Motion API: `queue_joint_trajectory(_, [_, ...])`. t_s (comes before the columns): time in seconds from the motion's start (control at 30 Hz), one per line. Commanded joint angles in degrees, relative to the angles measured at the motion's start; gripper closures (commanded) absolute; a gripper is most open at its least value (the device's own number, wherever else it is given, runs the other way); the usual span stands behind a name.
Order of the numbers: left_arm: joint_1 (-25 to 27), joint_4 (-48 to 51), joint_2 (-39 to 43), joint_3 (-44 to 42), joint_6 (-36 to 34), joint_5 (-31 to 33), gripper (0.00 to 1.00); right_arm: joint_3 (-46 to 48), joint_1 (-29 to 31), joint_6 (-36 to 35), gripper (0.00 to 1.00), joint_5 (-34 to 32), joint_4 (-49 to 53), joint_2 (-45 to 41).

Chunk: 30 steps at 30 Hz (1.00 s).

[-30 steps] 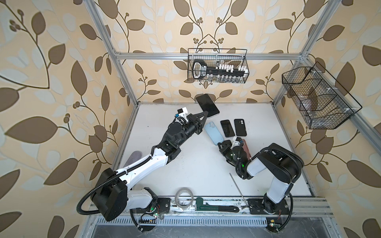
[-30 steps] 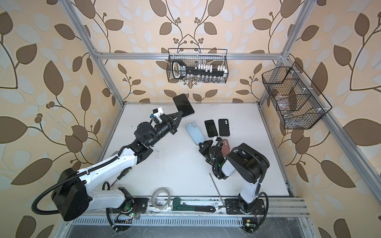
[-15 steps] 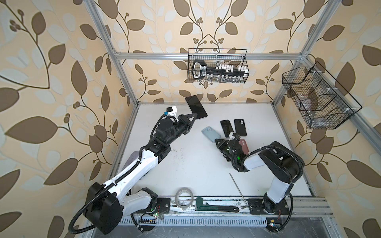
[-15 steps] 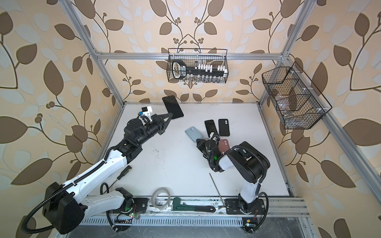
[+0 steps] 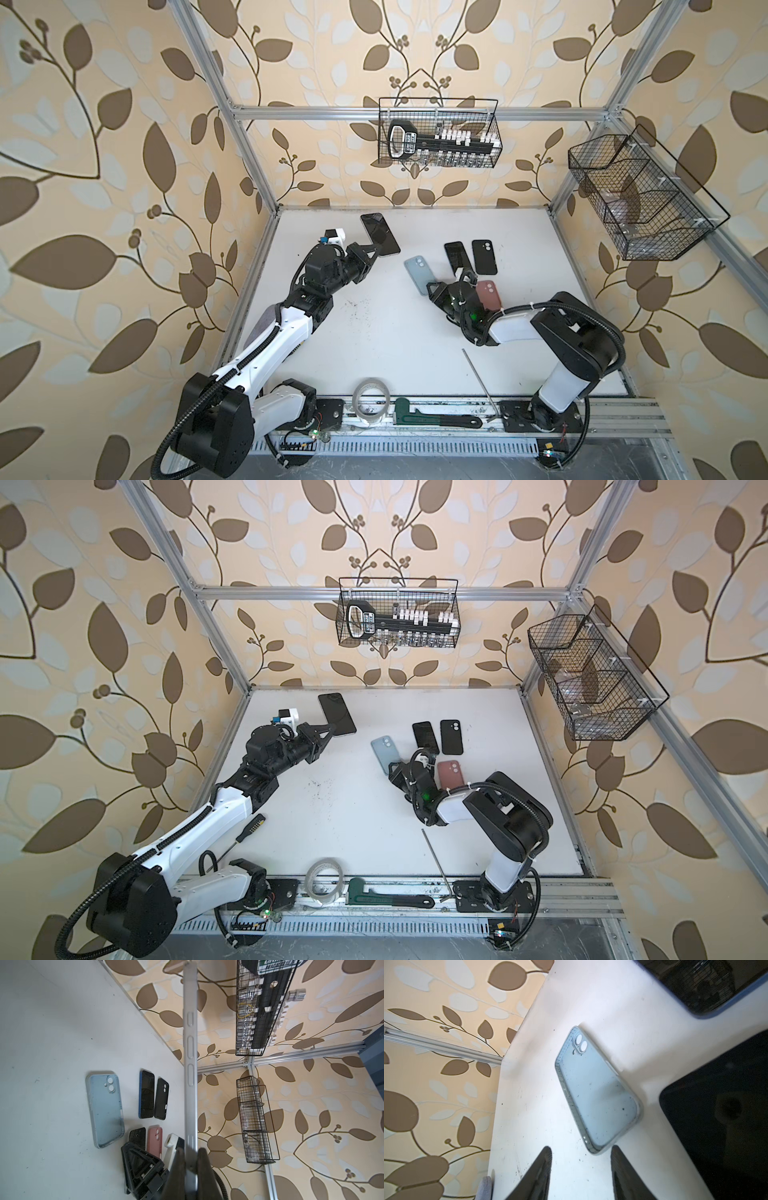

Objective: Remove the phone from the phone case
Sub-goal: 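Open the right gripper to release the light-blue case on the table, then lower the bare phone and open the left gripper while the right draws back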

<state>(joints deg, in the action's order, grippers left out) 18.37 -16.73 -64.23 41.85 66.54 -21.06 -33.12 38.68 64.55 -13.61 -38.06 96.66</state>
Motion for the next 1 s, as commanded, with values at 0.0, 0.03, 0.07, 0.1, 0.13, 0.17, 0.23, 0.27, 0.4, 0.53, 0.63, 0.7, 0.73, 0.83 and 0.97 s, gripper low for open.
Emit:
queue_joint_trajectory(0.0, [-0.09, 0.25, 2.24, 0.15, -5.12, -1.90, 1.00, -0.89, 0.94, -3.68, 0.51, -5.79, 8.16, -3.11])
queue_joint_trajectory(0.03, [-0.09, 1.23, 2.39, -0.12, -5.55, -1.84, 1.00, -0.69, 1.12, -4.57, 0.50, -6.43, 8.88, -3.97])
queue_joint_trajectory(0.07, [-0.09, 1.87, 2.57, -0.63, -6.01, -1.79, 1.00, -0.42, 1.34, -5.27, 0.51, -7.10, 9.33, -5.00])
queue_joint_trajectory(0.1, [-0.09, 2.36, 2.74, -1.04, -6.39, -1.81, 1.00, -0.14, 1.47, -6.28, 0.51, -7.77, 9.89, -5.97])
queue_joint_trajectory(0.13, [-0.09, 2.63, 2.79, -1.88, -6.38, -1.56, 1.00, -0.10, 1.49, -7.30, 0.50, -8.05, 10.62, -7.07])
queue_joint_trajectory(0.17, [-0.02, 1.87, 2.88, -3.00, -6.10, -1.66, 1.00, -0.10, 1.41, -8.64, 0.50, -8.22, 11.56, -8.24])
queue_joint_trajectory(0.23, [0.00, 0.68, 2.70, -5.33, -5.55, -1.75, 1.00, -0.42, 0.92, -11.65, 0.49, -8.17, 13.42, -10.62])
queue_joint_trajectory(0.27, [0.08, 0.29, 2.62, -6.35, -5.46, -1.56, 1.00, -0.82, 0.22, -13.22, 0.49, -7.70, 15.00, -11.98])
queue_joint_trajectory(0.4, [1.06, -1.99, 2.53, -10.49, -5.02, -0.19, 1.00, -1.56, -3.45, -18.79, 0.48, -4.63, 19.40, -17.43])
queue_joint_trajectory(0.53, [4.17, -2.87, 1.13, -12.27, -6.35, 2.89, 1.00, -1.24, -8.27, -22.62, 0.47, 0.08, 22.41, -21.98])
queue_joint_trajectory(0.63, [7.39, -5.23, -1.87, -13.12, -7.52, 5.47, 1.00, -0.66, -12.31, -24.97, 0.47, 5.20, 23.38, -23.84])
queue_joint_trajectory(0.7, [8.91, -6.94, -4.67, -13.35, -8.64, 6.50, 1.00, 0.33, -14.64, -26.08, 0.47, 7.58, 23.98, -24.99])
queue_joint_trajectory(0.73, [9.33, -7.95, -5.84, -13.50, -9.19, 6.69, 1.00, 0.91, -15.75, -26.63, 0.47, 8.61, 24.00, -25.65])
queue_joint_trajectory(0.83, [10.77, -9.67, -8.39, -13.87, -10.43, 8.48, 1.00, 2.91, -18.15, -27.32, 0.47, 10.36, 24.13, -27.54])
queue_joint_trajectory(0.97, [12.36, -11.09, -12.20, -13.23, -10.69, 10.45, 1.00, 5.39, -20.53, -28.73, 0.47, 12.25, 24.54, -30.05])
